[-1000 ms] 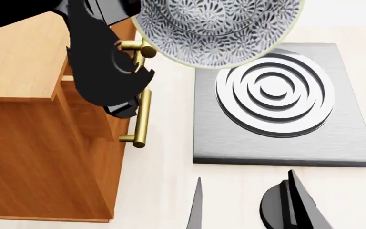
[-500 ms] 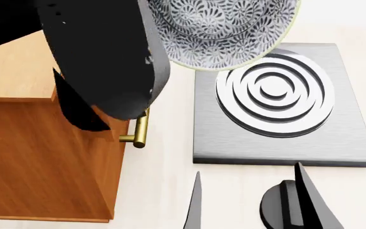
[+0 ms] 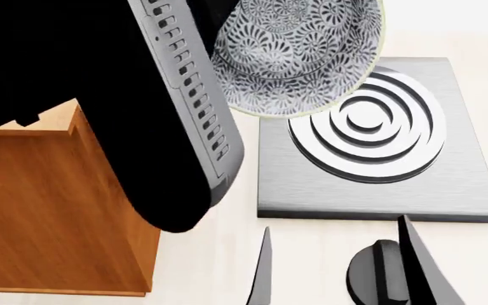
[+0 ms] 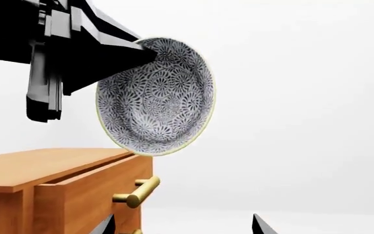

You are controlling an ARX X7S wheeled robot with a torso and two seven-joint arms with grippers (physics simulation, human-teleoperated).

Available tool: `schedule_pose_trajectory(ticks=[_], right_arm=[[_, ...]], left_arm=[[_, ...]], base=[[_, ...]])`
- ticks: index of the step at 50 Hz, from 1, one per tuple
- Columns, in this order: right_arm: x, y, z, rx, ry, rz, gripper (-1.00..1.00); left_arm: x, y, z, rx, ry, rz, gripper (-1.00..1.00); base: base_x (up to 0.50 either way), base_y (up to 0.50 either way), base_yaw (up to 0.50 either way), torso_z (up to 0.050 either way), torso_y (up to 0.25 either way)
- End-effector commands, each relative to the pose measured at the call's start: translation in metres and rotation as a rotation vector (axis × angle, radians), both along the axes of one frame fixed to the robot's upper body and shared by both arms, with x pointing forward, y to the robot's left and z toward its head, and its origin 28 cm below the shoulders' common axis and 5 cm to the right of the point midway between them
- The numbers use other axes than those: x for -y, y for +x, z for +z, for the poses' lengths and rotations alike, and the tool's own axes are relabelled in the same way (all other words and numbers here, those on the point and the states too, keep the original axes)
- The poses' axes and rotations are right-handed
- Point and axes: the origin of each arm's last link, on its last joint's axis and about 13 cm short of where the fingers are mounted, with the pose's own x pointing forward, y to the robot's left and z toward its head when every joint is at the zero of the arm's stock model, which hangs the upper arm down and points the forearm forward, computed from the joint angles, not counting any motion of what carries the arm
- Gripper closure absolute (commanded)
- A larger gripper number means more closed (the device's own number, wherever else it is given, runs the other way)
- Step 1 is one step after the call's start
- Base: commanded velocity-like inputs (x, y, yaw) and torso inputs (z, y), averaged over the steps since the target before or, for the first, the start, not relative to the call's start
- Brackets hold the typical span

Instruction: Pick the akita bowl on the wooden cabinet and place it on the plate.

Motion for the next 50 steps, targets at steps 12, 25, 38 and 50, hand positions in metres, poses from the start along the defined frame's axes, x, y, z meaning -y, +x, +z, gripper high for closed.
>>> schedule_pose_trajectory(ticks=[12,25,38,50], right_arm=[[0.003,-0.001,0.012,0.051,-0.004,-0.025,-1.0],[0.002,-0.002,0.019,0.072,-0.01,-0.019,-1.0],[0.002,0.012,0.027,0.07,-0.01,-0.02,-1.0],[0.003,0.013,0.034,0.085,-0.015,-0.023,-1.0]], left_arm=[[-0.001,-0.006,-0.008,0.003,0.003,-0.061,1.0],[-0.001,-0.004,-0.013,-0.007,-0.005,-0.063,1.0],[-0.004,-0.007,-0.011,-0.004,-0.016,-0.072,1.0],[-0.005,-0.007,-0.013,-0.003,-0.015,-0.069,1.0]], base=[[0.0,0.0,0.0,0.0,0.001],[0.0,0.0,0.0,0.0,0.0],[0.0,0.0,0.0,0.0,0.001],[0.0,0.0,0.0,0.001,0.0]])
